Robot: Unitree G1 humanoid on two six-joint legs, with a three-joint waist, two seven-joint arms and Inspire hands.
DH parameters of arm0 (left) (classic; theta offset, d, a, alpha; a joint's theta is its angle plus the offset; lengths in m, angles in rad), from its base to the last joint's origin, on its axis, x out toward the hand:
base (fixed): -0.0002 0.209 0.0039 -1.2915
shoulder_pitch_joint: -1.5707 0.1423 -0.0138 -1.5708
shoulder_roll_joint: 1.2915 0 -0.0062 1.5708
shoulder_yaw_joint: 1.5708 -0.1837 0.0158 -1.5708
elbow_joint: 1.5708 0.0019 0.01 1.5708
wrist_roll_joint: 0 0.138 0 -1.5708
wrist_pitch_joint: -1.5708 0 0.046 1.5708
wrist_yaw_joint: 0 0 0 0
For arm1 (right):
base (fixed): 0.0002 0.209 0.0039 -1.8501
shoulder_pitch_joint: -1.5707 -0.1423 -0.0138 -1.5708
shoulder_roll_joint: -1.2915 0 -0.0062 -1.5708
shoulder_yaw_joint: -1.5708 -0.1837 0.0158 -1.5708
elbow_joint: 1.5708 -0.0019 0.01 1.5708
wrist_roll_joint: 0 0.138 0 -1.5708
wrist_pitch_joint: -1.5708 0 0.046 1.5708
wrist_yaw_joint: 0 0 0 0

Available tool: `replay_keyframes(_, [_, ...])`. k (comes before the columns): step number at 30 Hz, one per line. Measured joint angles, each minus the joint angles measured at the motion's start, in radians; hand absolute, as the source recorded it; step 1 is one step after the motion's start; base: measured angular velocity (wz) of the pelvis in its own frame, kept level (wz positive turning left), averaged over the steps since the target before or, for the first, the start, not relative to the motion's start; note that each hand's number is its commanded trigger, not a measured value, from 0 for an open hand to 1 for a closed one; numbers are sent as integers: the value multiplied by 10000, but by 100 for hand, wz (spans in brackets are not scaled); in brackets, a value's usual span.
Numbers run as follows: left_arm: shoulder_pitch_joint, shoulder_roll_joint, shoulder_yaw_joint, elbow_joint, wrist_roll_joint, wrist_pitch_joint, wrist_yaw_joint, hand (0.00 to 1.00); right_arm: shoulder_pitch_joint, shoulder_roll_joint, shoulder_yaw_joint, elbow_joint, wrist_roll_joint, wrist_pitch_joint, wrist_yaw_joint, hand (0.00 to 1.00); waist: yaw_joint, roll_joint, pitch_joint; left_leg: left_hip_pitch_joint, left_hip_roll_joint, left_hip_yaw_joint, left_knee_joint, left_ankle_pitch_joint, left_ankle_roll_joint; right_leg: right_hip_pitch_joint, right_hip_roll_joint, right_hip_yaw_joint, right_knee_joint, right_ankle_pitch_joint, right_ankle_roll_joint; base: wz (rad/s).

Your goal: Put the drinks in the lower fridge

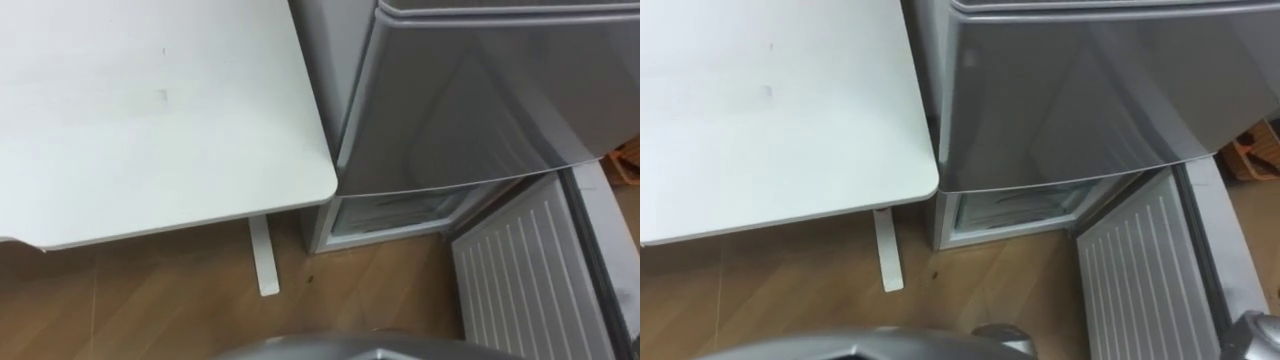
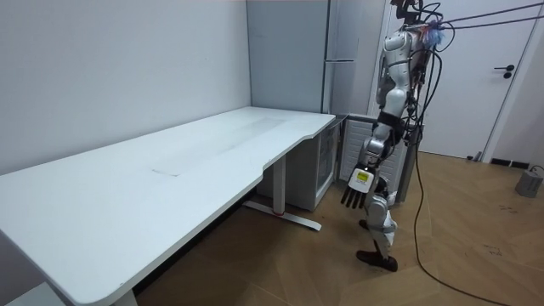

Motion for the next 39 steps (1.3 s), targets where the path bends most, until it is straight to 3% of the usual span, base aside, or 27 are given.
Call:
replay_keyframes(2, [-9, 18, 194, -20, 228, 39, -68, 0, -103, -197, -143, 398, 267, 18, 124, 0, -66, -56, 24, -14, 0, -41, -12, 0, 0, 36, -1, -30, -28, -1, 1, 7])
replay_keyframes(6, [89, 55, 309, -483, 401, 318, -131, 0, -519, -862, -268, 1423, 1647, 453, 774, 0, -147, -210, 47, 58, 1, -23, -100, 0, 0, 49, 5, -7, -27, -7, 2, -1])
replay_keyframes(8, [109, 50, 534, -716, 752, 408, -230, 0, -609, -1151, -276, 1650, 2062, 669, 1200, 0, -166, -267, 51, 58, 0, -29, -122, 0, 0, 47, 9, -5, -41, -10, 7, 0])
replay_keyframes(10, [111, 86, 701, -926, 776, 532, -291, 0, -824, -1703, -269, 2252, 2588, 909, 1917, 0, -146, -310, 61, 54, 2, -37, -161, 0, 1, 55, 29, 14, -122, 1, 4, 0])
replay_keyframes(13, [81, 105, 742, -948, 772, 696, -327, 0, -977, -1979, -252, 2333, 3063, 1176, 2765, 0, -163, -394, 47, 53, 7, -35, -131, 0, 0, 46, 46, 51, -154, 1, 3, 0])
replay_keyframes(20, [102, 103, 898, -821, 930, 916, -583, 0, -1531, -2097, -258, 3095, 4175, 1634, 4485, 0, -137, -419, 79, 128, 18, -86, -152, 1, -1, 68, 123, 341, -181, 8, -9, -4])
replay_keyframes(25, [190, 105, 1058, -635, 934, 1083, -565, 0, -1315, -2098, -256, 3117, 4917, 1989, 5669, 0, -125, -208, 43, 158, 18, -63, -152, 1, -1, 78, 126, 339, -172, 22, -27, 0])
replay_keyframes(30, [410, 90, 1059, -644, 940, 1106, -526, 0, -1140, -2090, -253, 3144, 4938, 2170, 6201, 0, -157, -37, 50, 271, 35, -55, -107, 2, -2, 228, 136, 310, -157, 34, -43, 3])
replay_keyframes(39, [392, 214, 997, -630, 952, 1115, -778, 0, -927, -2029, -93, 3359, 5132, 2148, 6781, 0, -123, 17, 77, 183, 104, -62, -144, 21, -50, 285, 202, 232, -378, 190, -92, 3])
